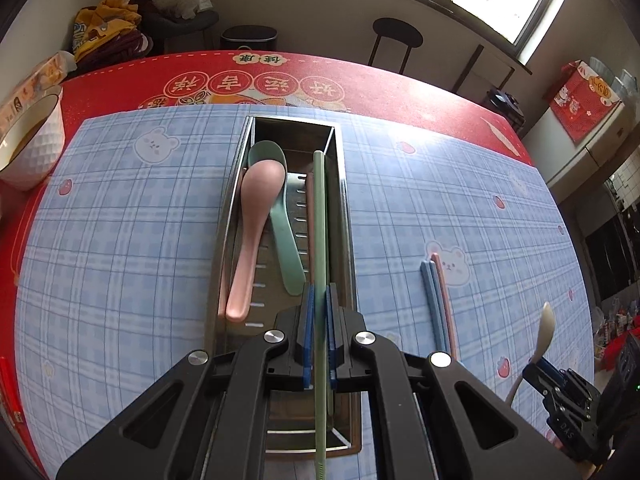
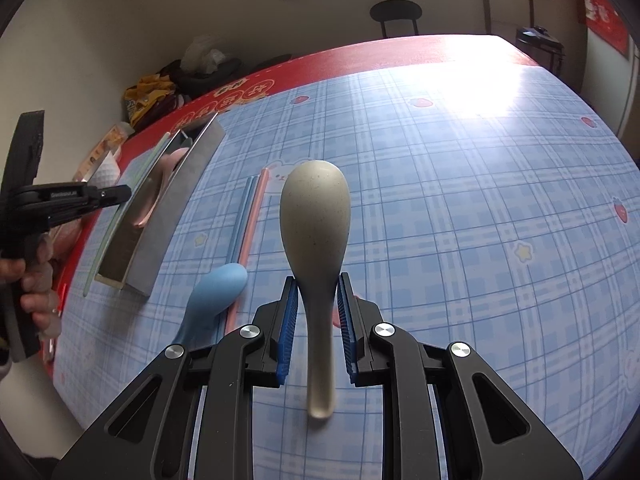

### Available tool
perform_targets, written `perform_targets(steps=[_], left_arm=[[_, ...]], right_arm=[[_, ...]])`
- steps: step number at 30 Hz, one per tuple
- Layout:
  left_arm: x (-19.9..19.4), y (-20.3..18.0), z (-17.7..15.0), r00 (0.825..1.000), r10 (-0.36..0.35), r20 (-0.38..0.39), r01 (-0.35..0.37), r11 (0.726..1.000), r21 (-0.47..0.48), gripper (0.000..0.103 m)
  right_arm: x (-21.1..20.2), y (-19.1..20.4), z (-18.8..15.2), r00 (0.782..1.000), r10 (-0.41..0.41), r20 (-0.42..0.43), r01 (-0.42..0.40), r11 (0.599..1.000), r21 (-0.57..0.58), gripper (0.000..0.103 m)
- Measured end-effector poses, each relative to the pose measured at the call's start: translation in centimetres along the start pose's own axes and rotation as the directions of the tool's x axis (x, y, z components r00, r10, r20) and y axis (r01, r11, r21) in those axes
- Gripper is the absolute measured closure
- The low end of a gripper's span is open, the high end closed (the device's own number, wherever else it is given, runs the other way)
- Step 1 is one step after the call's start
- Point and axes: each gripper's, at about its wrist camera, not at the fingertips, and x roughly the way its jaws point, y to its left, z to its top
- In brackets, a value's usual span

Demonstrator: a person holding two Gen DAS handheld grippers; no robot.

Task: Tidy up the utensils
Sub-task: 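Lower the green chopstick into the caddy and open the left tool while the right tool carries the cream spoon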

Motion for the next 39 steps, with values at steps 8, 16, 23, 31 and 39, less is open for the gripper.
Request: perform_targets(steps=[8, 16, 23, 31, 39], left_arm=[[3.9, -0.1, 1.9, 0.998, 0.030, -0.050, -0.028, 0.999, 0.033, 0.097], [4.5, 0.4, 1.9, 0.998, 0.035, -0.060, -0.033, 0.999, 0.028, 0.097], [4.2, 0.4, 1.4, 0.998, 0.024, -0.059, -0.022, 0.999, 0.029, 0.097], [4.1, 0.8, 1.2, 0.998, 0.016, -0.065, -0.014, 1.000, 0.027, 0.097], [4.1, 0.6, 1.1, 0.997, 0.014, -0.070, -0.012, 0.999, 0.030, 0.097]], right_arm=[[0.4, -0.9, -0.1, 0.998, -0.050, -0.023, 0.051, 0.999, 0.020, 0.098], [2.2, 1.3, 0.9, 0.997, 0.040, -0.065, -0.041, 0.999, -0.007, 0.095], [4.1, 3.3, 1.0, 0.976, 0.176, -0.129, -0.175, 0.984, 0.021, 0.075], [6.2, 4.0, 0.1, 0.964, 0.190, -0.186, -0.183, 0.982, 0.056, 0.076], [5.2, 3.4, 0.4, 0.973, 0.185, -0.142, -0.177, 0.982, 0.063, 0.089]])
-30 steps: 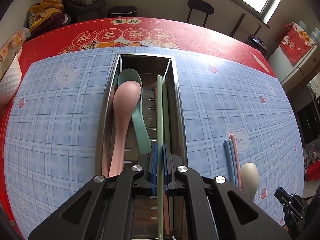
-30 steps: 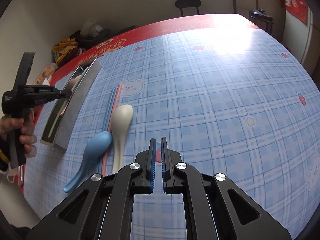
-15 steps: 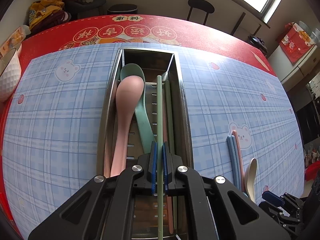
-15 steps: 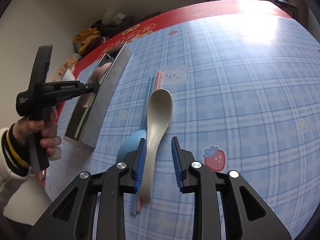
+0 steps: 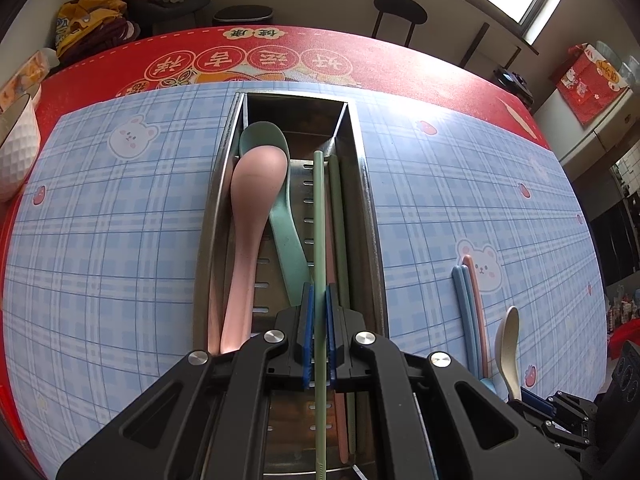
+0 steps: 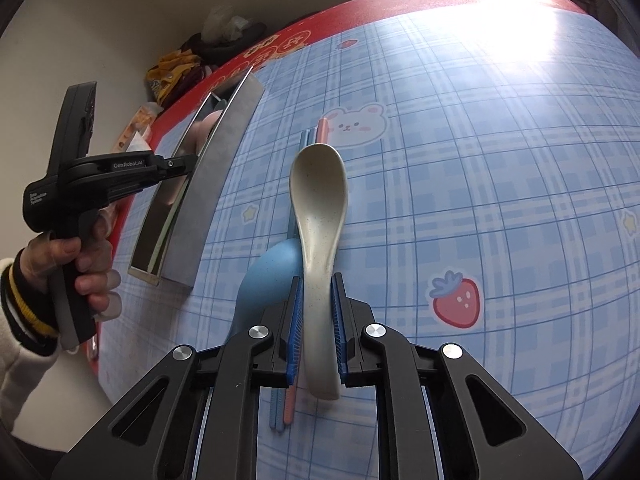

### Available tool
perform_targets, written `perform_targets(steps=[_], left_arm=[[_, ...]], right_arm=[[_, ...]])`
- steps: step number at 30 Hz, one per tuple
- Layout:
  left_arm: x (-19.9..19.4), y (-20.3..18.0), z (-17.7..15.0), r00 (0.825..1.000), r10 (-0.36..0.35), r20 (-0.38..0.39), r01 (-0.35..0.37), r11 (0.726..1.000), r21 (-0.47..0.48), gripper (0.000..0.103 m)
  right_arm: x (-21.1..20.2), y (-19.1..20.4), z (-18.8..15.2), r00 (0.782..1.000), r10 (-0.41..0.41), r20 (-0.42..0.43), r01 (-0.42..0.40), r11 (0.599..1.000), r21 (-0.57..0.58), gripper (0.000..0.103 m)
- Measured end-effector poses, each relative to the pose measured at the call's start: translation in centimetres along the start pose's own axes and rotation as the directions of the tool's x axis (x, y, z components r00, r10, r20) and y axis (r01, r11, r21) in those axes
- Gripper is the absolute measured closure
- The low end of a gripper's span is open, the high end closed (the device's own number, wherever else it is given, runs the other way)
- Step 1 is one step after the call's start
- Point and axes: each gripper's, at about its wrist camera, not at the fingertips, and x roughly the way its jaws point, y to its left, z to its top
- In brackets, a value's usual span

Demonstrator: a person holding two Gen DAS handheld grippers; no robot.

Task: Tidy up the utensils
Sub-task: 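Lower the green chopstick into the caddy and open the left tool while the right tool carries the cream spoon, then lower the cream spoon into the steel caddy and open the right tool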

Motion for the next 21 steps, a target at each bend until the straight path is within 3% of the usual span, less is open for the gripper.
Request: perform_targets(steps=[12, 18, 21], left_arm=[[0.8, -1.0, 1.7, 1.000, 0.018, 0.001, -0.018, 1.000, 0.014, 0.096], [-1.9, -0.6, 1.5, 0.999, -0.024, 0.042, 0.023, 0.999, 0.029, 0.078], [-4.1, -0.2, 0.5, 0.996, -0.020, 0.082, 0.016, 0.999, 0.050, 0.061]], right_arm=[[-1.9, -1.7, 0.0, 0.998, -0.040, 0.042, 0.038, 0.998, 0.050, 0.089], [-2.2, -0.4, 0.9, 0.998, -0.034, 0.051, 0.032, 0.999, 0.036, 0.089], [-1.9, 0.8, 2.2, 0.998, -0.026, 0.050, 0.026, 1.000, 0.015, 0.089]])
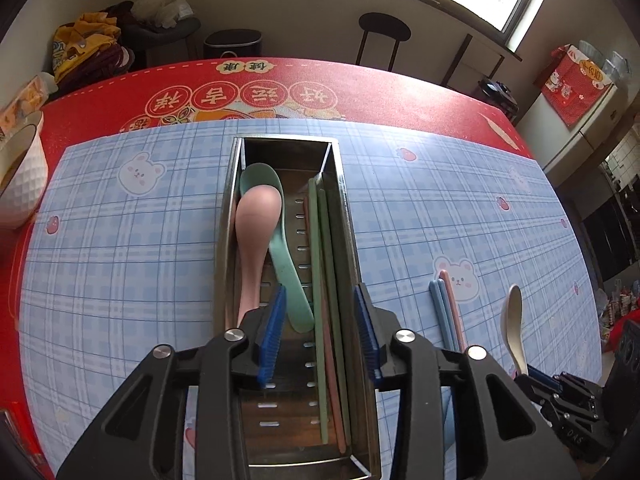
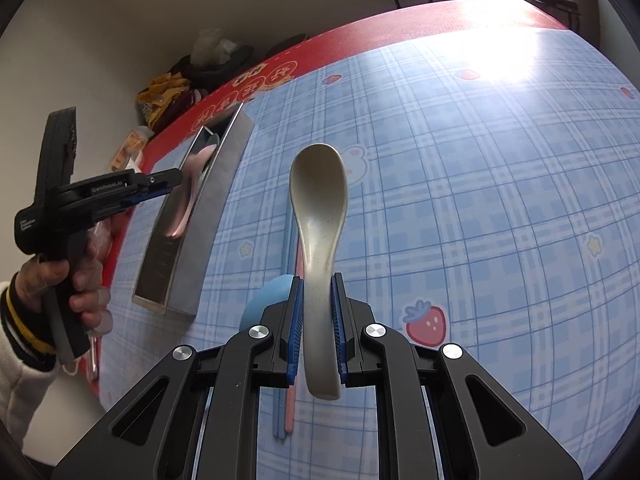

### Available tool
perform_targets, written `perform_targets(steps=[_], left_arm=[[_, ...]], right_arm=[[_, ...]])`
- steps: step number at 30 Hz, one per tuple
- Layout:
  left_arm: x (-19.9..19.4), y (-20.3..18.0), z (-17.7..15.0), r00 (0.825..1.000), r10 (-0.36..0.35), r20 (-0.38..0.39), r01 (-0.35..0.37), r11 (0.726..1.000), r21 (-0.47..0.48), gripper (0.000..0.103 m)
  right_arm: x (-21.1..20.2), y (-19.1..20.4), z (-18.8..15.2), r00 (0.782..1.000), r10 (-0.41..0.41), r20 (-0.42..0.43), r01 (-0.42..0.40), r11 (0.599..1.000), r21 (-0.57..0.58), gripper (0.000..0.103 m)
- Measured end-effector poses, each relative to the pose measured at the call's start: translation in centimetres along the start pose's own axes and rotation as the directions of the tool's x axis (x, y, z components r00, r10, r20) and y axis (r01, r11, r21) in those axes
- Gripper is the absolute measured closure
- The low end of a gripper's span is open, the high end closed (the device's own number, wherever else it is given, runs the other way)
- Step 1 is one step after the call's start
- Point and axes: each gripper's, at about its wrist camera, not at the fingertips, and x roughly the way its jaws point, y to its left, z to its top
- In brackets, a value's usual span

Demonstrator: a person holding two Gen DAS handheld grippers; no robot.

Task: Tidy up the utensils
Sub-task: 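Lower the cream spoon into the steel caddy and open the right tool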

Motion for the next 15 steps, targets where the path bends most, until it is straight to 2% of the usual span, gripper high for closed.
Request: perform_targets(steps=[2, 5, 8, 10, 15], left_arm=[[-1.5, 0.5, -0.9, 0.999, 0.012, 0.032, -0.012, 1.000, 0.013, 0.045], [-3.4, 1.7, -2.4, 0.997, 0.031, 0.065, -0.032, 0.999, 0.012, 0.031], [-4.6, 3.1, -3.9, 0.997, 0.022, 0.075, -0.021, 1.000, -0.011, 0.018], [-5.1, 3.6, -4.7, 0.997, 0.033, 0.073, -0.032, 0.999, -0.013, 0.015], [-5.8, 5.2, -6.7, 0.994, 0.074, 0.076, -0.071, 0.997, -0.041, 0.013]], right_arm=[[0.4, 0.9, 0.9, 1.000, 0.009, -0.007, -0.009, 1.000, -0.011, 0.089], [1.4, 2.7, 2.4, 0.999, 0.021, -0.024, -0.022, 0.999, -0.027, 0.089], [2.7, 4.9, 3.7, 0.998, 0.036, -0.048, -0.038, 0.998, -0.040, 0.089], [3.8, 6.5, 4.3, 0.997, 0.039, -0.067, -0.042, 0.998, -0.049, 0.089], [6.5, 10.4, 5.8, 0.994, 0.030, -0.102, -0.038, 0.996, -0.081, 0.089]])
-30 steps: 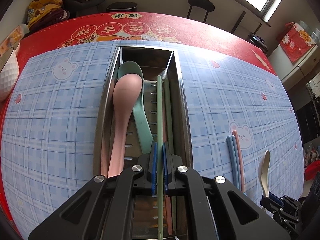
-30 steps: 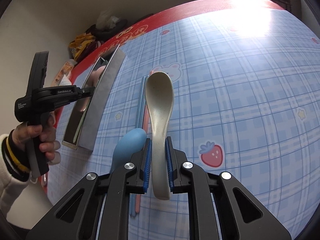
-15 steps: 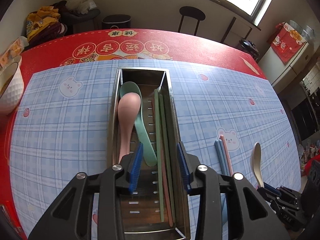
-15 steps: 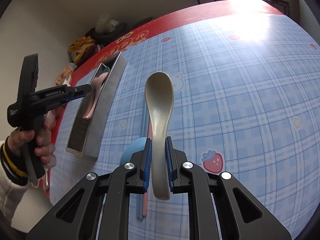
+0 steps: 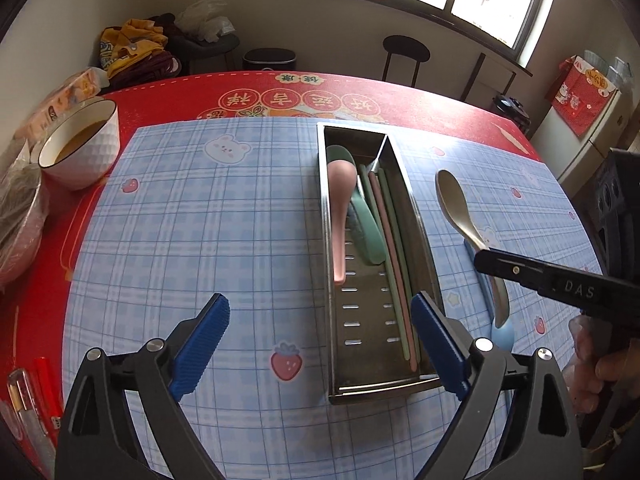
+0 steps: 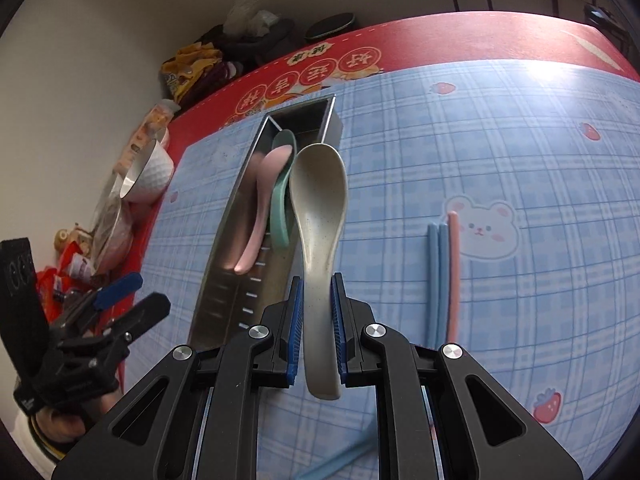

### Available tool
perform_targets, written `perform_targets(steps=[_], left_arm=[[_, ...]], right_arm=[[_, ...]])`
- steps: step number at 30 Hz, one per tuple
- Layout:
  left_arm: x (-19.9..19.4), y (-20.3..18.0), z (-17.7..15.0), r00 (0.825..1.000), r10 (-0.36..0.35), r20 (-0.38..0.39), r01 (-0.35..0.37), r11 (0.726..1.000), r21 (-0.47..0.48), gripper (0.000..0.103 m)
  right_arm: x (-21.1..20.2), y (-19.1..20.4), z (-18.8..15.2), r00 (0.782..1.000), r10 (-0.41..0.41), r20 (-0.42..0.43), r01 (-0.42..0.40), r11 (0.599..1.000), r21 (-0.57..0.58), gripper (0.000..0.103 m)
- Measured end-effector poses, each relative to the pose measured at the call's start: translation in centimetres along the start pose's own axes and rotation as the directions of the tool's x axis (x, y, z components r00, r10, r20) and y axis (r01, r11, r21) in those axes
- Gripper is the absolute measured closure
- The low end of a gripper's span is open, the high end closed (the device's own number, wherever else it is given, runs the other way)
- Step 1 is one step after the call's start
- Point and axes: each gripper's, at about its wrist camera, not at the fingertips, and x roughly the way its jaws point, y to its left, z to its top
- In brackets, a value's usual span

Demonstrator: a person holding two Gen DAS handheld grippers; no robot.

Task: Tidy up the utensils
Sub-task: 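Lower the cream spoon into the steel caddy and open the right tool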

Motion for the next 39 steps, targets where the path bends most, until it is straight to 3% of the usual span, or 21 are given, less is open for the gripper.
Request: perform_targets(steps=[9, 19, 29, 39], left_arm=[[-0.8, 3.0, -1.3, 1.000, 0.028, 0.013, -0.026, 0.996, -0.084, 0.013], [-1.1, 5.0, -1.4, 0.999, 0.040, 0.021, -0.037, 0.991, -0.130, 0.013], [-0.7, 3.0, -0.5, 0.999, 0.045, 0.029, -0.041, 0.994, -0.106, 0.013], [-0.9, -2.2, -0.6, 0.999, 0.036, 0.036, -0.036, 0.999, -0.004, 0.013]], right_arm=[[5.2, 2.7, 5.5, 0.994, -0.099, -0.037, 0.101, 0.994, 0.042, 0.089], [8.4, 3.8, 7.2, 0.975, -0.214, -0.054, 0.217, 0.974, 0.058, 0.089], [4.8, 3.8, 6.4, 0.993, -0.113, 0.022, 0.113, 0.994, -0.004, 0.082], [-1.6, 0.7, 0.3, 0.981, -0.152, 0.120, 0.164, 0.981, -0.104, 0.082]])
